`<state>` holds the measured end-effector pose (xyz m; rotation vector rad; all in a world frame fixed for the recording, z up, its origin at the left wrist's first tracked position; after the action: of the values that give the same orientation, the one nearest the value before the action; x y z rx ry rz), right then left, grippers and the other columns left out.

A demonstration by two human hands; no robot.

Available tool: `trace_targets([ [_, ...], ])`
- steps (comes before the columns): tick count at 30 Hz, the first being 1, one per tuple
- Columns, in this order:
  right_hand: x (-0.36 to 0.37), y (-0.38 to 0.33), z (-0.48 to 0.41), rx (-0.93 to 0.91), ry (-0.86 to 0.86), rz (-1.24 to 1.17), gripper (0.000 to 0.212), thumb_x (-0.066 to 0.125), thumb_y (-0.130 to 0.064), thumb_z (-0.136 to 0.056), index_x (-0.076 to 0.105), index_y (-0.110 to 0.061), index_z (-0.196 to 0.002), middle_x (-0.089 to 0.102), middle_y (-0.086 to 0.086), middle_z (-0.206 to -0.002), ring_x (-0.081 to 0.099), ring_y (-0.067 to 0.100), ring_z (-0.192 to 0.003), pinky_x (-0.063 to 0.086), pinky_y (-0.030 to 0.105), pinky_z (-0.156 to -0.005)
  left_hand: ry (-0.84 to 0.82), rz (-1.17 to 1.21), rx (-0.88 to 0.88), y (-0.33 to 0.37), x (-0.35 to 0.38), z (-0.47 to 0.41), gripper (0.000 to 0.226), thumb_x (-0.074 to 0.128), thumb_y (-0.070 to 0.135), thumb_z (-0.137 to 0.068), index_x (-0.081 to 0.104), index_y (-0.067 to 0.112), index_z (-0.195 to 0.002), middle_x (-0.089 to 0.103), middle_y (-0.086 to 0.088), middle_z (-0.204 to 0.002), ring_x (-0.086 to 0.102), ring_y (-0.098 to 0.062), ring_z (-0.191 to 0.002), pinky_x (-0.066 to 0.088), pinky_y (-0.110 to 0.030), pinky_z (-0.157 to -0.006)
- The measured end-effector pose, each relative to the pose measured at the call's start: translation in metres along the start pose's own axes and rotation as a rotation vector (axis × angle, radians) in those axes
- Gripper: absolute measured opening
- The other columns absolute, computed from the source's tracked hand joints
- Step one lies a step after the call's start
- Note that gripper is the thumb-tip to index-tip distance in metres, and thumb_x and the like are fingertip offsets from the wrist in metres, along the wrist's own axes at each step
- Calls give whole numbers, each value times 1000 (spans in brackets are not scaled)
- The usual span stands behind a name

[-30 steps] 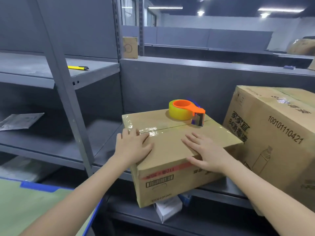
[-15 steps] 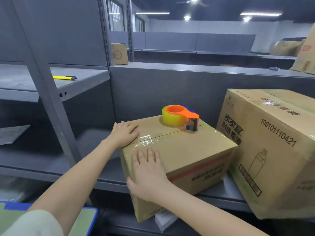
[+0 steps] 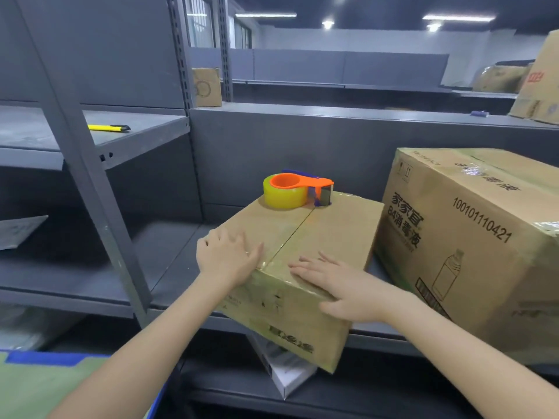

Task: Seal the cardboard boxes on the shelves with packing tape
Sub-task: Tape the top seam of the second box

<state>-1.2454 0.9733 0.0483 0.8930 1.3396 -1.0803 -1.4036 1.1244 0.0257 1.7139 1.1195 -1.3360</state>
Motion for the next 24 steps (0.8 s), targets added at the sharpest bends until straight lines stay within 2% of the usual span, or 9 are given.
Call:
trace_targets([
  [4,-3,38,25,148,23,-72,72,39,1,-83,20,-25,-148,15,-13,-155,7,3,-143,-6,23,-116,140,-114,97,25,-1,18,73,4,65,-85,55,23,-117,57,-5,-108,45,-24,-96,30,-37,-77],
  [8,4,61,24,251,86,-173,81,31,10,-81,21,-38,-145,15,-16,-155,4,11,-145,7,36,-119,221,-62,111,36,-3,20,72,8,64,-86,62,15,-89,56,-6,-87,43,-25,-84,31,-37,-74],
  [13,8,66,13,207,179,-120,85,31,11,-77,24,-39,-145,20,-24,-151,8,2,-143,3,29,-118,373,80,199,36,1,14,64,24,56,-85,59,3,-75,57,-12,-75,50,-29,-73,40,-38,-68],
  [16,7,70,11,186,133,-146,77,36,3,-81,25,-38,-145,20,-24,-150,8,-2,-140,2,27,-117,275,39,186,36,1,8,63,27,60,-85,59,5,-85,59,-10,-86,51,-28,-81,39,-37,-74],
  [19,-1,72,4,214,147,-261,52,37,-15,-91,41,-35,-139,36,-21,-145,23,-1,-136,17,27,-114,178,39,193,37,-3,-19,54,37,58,-86,54,10,-104,55,-6,-107,45,-24,-99,34,-34,-85],
  [22,-10,72,-9,274,269,-277,37,36,-21,-96,58,-28,-126,59,-9,-126,42,7,-118,37,28,-100,148,245,239,46,-16,-54,43,46,41,-91,49,8,-119,51,-8,-120,45,-26,-110,38,-35,-89],
  [24,-12,70,-20,274,308,-212,34,38,-20,-96,62,-22,-121,60,-8,-119,43,10,-110,40,30,-95,137,403,194,54,-26,-78,36,48,30,-92,47,8,-120,51,-8,-122,50,-28,-107,42,-37,-82],
])
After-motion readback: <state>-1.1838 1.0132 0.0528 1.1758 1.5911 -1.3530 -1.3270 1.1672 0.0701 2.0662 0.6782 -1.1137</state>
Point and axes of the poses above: each hand's wrist, its own z-axis away from the middle knuckle, its own x-axis out of the palm, y = z × x, the point moved 2 cm from there along -z, towards the middle knuckle
